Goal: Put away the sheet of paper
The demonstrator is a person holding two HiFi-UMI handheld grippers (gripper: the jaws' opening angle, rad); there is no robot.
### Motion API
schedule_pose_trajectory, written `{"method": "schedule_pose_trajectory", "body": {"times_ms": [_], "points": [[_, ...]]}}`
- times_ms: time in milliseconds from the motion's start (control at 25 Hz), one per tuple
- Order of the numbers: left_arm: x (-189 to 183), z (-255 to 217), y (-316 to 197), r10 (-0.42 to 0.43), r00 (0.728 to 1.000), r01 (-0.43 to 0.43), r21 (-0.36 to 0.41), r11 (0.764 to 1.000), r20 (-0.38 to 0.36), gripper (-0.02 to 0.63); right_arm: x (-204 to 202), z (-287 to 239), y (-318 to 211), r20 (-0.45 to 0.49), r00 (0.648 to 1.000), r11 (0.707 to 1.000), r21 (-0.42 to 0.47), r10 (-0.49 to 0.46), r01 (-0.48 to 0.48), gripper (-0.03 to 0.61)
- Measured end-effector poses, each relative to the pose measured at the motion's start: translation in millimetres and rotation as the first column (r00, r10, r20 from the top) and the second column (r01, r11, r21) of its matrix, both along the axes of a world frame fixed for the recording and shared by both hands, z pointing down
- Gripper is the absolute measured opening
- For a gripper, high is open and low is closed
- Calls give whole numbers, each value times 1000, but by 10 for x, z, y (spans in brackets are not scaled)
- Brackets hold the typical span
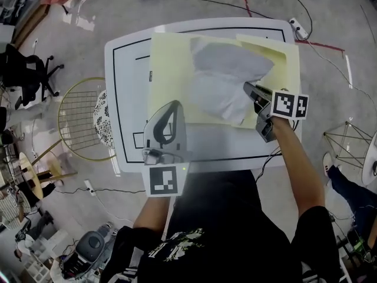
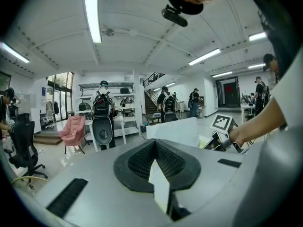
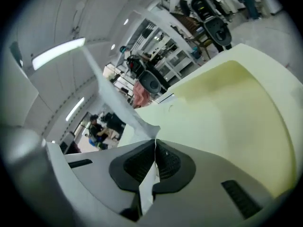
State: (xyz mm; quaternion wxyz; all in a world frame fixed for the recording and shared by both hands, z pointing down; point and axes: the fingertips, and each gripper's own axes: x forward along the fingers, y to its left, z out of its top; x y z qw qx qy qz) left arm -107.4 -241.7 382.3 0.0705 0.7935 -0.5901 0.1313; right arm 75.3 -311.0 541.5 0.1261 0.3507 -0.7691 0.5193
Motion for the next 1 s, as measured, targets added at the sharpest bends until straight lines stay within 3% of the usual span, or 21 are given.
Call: {"method": "schedule_pose_trajectory", "body": {"times_ms": [120, 280, 520, 720, 880, 1000], "points": [[32, 8, -8, -9, 1000, 9, -6, 1000, 4, 2, -163, 120, -10, -62, 989, 991, 15, -132, 134, -2], [41, 66, -25, -15, 1000, 15, -21, 1000, 17, 2, -392, 348, -51, -86, 970, 974, -12, -227, 227, -2], [63, 121, -45, -26, 999, 26, -31, 999, 19, 2, -563, 712, 122, -166, 892, 907, -82, -421, 413, -2], [42, 164, -52, -23, 1000, 24, -32, 999, 19, 2, -502, 771, -17, -254, 893, 927, -51, -373, 372, -2], [72, 139, -66, -18, 1000, 19, -23, 1000, 12, 2, -329, 780, -32, -226, 924, 952, -88, -307, 295, -2], [127, 104, -68, -5, 1000, 6, -13, 1000, 18, 2, -192, 751, -50, -253, 918, 952, -75, -305, 295, -2]]}}
